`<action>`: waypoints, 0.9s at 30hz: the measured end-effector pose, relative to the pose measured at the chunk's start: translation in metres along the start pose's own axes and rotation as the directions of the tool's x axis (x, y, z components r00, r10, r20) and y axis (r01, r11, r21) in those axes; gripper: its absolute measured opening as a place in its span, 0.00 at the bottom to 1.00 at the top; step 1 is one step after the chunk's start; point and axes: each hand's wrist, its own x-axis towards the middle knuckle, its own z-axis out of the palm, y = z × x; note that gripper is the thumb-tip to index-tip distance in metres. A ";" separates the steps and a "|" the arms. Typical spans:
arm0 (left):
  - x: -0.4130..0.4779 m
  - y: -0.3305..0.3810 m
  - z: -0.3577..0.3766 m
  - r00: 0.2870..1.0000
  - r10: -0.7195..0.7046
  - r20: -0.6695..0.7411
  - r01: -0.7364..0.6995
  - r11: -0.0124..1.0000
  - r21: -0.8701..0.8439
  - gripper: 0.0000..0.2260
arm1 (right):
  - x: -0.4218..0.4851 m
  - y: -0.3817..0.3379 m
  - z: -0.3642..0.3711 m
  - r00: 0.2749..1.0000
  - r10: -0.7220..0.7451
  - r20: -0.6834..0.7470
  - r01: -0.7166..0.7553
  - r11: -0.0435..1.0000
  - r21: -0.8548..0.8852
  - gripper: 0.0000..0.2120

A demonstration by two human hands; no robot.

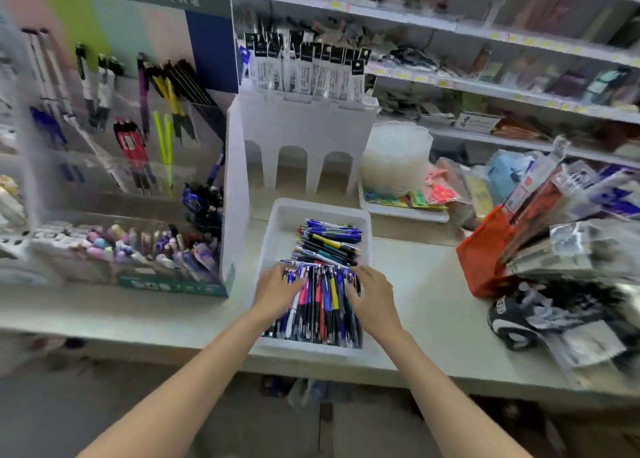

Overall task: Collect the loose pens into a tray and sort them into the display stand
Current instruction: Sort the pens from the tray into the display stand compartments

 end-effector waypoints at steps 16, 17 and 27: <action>-0.005 -0.012 0.042 0.961 -0.131 -0.244 0.219 0.898 0.381 0.41 | -0.017 0.021 0.028 0.999 -0.040 0.018 0.035 0.975 0.221 0.20; -0.003 -0.014 0.040 0.960 -0.133 -0.245 0.217 0.908 0.359 0.40 | -0.017 0.021 0.028 0.999 -0.039 0.019 0.034 0.974 0.224 0.20; -0.004 -0.004 0.046 0.974 -0.119 -0.194 0.194 0.880 0.434 0.28 | -0.016 0.022 0.029 0.999 -0.049 0.023 0.044 0.979 0.199 0.26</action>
